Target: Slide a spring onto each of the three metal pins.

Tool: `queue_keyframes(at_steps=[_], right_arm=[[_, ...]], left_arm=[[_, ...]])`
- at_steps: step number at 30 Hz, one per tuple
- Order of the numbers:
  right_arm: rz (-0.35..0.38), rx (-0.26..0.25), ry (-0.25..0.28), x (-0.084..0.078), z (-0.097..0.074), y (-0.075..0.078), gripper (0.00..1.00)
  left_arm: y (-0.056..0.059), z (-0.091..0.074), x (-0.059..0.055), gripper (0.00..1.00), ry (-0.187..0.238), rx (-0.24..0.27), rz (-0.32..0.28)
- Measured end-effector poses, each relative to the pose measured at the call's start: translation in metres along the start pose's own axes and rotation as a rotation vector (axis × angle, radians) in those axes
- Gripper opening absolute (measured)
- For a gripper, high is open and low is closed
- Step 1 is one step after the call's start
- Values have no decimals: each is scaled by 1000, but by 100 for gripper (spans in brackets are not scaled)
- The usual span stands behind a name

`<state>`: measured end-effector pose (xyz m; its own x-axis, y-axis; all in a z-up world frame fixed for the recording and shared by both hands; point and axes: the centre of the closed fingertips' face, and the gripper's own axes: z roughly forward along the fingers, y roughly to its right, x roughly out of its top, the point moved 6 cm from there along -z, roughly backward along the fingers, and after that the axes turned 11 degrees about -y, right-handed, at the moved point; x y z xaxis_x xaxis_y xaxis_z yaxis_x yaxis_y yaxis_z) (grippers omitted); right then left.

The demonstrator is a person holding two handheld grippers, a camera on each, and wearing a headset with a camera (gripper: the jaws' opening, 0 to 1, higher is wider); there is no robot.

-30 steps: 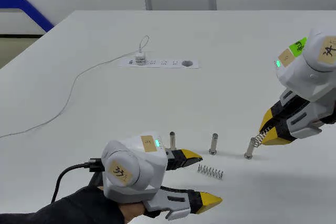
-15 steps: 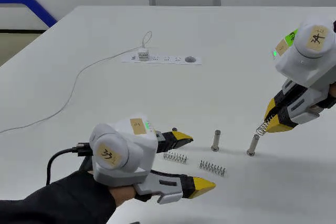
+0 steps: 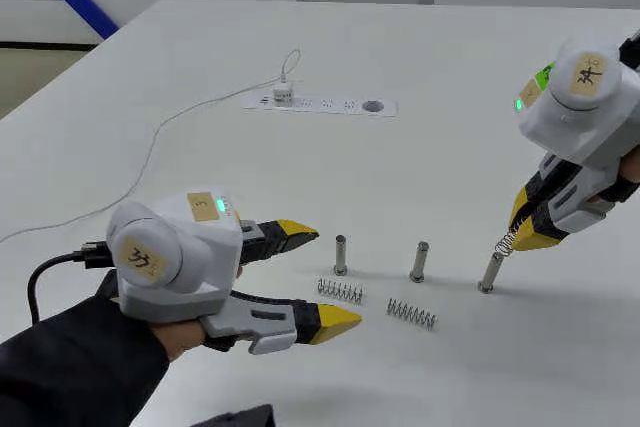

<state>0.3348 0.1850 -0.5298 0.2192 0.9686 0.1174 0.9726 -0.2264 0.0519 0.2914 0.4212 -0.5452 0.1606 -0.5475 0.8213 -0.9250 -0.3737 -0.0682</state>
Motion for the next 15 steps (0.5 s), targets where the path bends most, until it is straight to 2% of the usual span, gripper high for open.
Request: queue_keyframes(at_steps=[5,8,15], right_arm=[[-2,4,-37,-1,6,4,12],[1,15,-40,0,8,4,12],[-6,18,-88,3,18,5,12]], left_arm=[[-6,-5,-7,62,4,25,-29],[-8,-6,-8,63,13,40,-49],[-6,-3,-14,64,15,48,-74]])
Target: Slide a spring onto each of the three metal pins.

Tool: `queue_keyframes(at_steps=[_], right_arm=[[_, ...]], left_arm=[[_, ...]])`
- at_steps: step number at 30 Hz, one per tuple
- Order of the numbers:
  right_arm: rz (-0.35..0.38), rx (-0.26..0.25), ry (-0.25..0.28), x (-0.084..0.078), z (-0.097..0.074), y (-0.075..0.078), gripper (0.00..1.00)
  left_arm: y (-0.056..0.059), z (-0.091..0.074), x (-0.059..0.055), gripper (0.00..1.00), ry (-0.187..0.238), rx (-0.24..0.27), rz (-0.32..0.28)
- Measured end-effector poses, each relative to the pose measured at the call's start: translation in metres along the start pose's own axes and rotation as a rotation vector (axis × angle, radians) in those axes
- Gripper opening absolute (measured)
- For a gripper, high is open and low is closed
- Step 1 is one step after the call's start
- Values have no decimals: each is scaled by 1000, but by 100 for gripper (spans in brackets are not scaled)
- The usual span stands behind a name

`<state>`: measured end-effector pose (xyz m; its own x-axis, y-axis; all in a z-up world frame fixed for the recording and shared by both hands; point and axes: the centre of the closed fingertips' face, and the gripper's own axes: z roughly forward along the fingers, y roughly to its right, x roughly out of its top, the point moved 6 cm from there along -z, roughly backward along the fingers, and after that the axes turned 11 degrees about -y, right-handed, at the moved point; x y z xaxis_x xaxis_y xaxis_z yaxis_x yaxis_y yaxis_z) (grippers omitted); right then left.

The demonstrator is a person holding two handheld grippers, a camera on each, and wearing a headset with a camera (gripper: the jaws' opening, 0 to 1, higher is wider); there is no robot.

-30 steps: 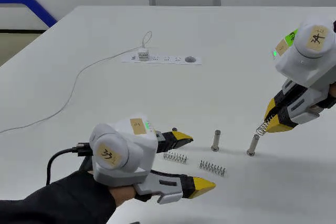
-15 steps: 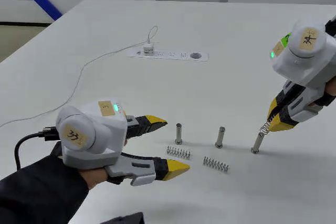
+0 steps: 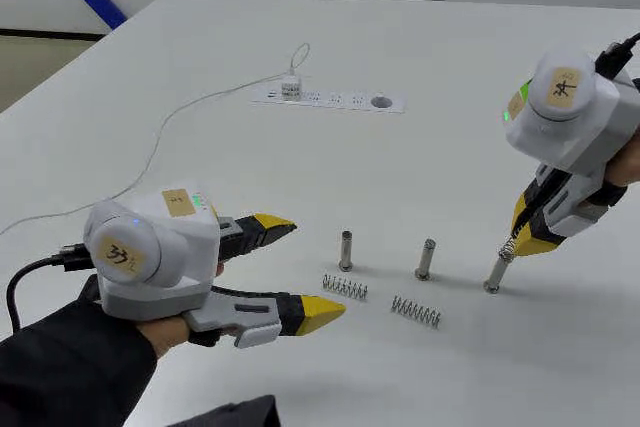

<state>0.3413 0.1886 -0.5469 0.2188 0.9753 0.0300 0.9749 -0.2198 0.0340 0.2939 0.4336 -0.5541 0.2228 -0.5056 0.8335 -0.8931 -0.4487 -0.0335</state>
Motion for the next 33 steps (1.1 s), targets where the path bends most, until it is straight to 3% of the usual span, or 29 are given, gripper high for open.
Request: queue_keyframes(at_steps=[6,19,33], right_arm=[[12,-13,-54,5,12,0,12],[40,-22,-118,5,43,3,12],[30,-29,-106,0,50,2,16]], left_arm=[[1,3,-2,64,-4,-3,-8],[3,6,-5,64,-12,-11,-9],[4,7,-6,64,-12,-14,-11]])
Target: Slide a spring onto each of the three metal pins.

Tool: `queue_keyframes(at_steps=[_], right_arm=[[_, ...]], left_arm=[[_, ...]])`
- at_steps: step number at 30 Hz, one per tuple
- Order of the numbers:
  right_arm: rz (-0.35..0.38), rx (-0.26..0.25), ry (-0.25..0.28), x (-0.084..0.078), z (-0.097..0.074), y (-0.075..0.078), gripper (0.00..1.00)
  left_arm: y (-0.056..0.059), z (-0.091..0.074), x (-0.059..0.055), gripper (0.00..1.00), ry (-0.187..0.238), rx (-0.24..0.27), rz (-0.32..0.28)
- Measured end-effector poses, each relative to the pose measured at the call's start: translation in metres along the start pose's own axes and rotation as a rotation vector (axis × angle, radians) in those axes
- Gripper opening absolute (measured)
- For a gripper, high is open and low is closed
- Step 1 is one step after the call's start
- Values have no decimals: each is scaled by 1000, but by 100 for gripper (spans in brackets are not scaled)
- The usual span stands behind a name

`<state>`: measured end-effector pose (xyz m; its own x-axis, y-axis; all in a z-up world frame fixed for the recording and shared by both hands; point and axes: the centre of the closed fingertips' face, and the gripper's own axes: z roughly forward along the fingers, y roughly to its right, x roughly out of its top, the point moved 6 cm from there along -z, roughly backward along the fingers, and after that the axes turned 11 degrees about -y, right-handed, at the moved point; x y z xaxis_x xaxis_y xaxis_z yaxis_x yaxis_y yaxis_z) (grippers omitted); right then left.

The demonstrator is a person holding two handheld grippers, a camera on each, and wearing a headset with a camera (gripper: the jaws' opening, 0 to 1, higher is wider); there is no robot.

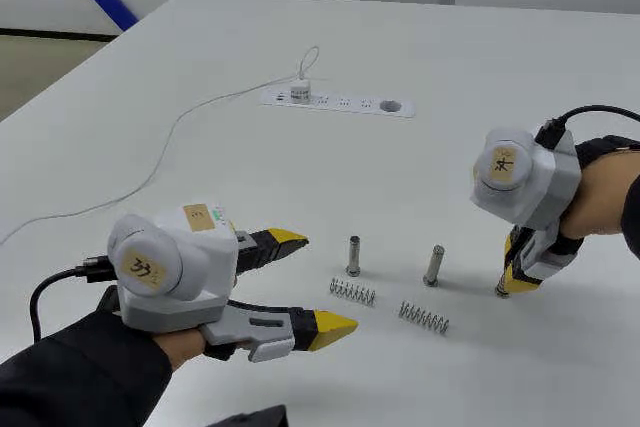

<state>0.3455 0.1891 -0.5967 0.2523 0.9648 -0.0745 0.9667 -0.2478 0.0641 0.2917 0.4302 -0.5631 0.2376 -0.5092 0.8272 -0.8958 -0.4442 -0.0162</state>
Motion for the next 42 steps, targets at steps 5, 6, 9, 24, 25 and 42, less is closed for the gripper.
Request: queue_keyframes(at_steps=[5,6,9,24,25,42], right_arm=[[-5,-29,22,-1,-15,-2,18],[-6,-42,25,-2,-19,-3,18],[-6,-67,45,-2,-34,-8,18],[33,31,227,38,-36,-46,16],[30,40,226,40,-31,-48,16],[87,74,223,62,13,-57,13]], left_arm=[[1,1,0,64,-4,-7,4],[2,2,0,64,-5,-8,5],[2,2,0,64,-6,-11,7],[4,3,-1,64,-13,-22,18],[5,3,-1,64,-14,-22,19],[6,4,-2,63,-18,-33,22]])
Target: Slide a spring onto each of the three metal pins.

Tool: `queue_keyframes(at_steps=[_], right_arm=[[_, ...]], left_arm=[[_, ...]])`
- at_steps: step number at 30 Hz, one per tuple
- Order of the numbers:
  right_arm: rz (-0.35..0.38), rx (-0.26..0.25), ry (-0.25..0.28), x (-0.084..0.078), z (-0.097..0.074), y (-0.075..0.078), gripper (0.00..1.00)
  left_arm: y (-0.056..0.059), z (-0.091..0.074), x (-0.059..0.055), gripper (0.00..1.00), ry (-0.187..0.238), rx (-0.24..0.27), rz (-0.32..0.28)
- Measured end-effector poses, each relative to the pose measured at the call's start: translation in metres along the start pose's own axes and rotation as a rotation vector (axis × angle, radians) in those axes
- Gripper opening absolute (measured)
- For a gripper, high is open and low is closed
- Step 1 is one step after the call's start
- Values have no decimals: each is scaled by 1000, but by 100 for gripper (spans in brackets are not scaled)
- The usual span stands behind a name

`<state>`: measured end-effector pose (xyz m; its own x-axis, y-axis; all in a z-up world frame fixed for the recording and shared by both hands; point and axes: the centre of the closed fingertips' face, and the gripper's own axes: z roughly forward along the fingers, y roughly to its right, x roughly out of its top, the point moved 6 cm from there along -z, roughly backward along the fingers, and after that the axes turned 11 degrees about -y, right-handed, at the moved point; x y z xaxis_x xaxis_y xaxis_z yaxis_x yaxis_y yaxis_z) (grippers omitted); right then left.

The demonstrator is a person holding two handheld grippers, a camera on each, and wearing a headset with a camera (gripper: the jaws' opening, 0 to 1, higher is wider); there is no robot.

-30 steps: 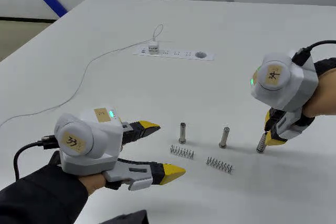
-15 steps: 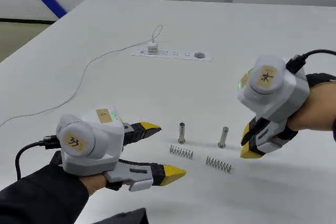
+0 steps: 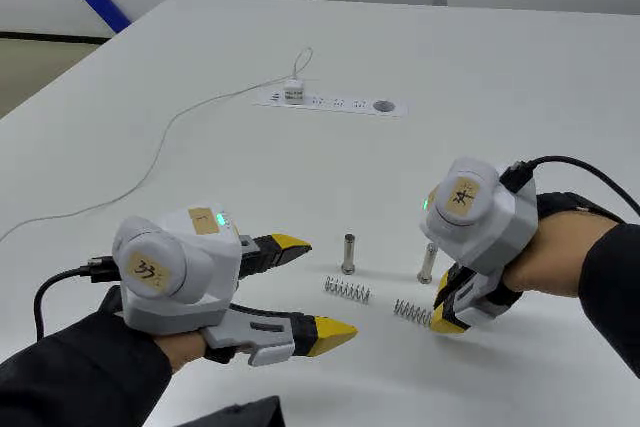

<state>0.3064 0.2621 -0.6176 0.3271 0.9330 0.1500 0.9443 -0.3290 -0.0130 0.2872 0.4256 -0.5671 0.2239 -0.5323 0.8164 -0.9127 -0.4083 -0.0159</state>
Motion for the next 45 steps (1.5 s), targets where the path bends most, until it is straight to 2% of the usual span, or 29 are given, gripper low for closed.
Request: queue_keyframes(at_steps=[11,14,18,25,36,45], right_arm=[[5,-8,-9,-1,4,1,12],[-17,-19,-8,0,3,0,11],[-27,-12,-4,1,-4,-3,11],[-96,8,5,8,-23,-14,11],[-210,14,72,33,-55,-32,11],[-280,8,86,40,-60,-38,11]], left_arm=[[2,1,0,62,-3,-9,5],[3,2,0,62,-7,-14,9],[6,3,0,59,-12,-25,16],[14,10,1,52,-35,-68,53],[21,16,10,37,-41,-110,101],[26,19,16,26,-21,-129,124]])
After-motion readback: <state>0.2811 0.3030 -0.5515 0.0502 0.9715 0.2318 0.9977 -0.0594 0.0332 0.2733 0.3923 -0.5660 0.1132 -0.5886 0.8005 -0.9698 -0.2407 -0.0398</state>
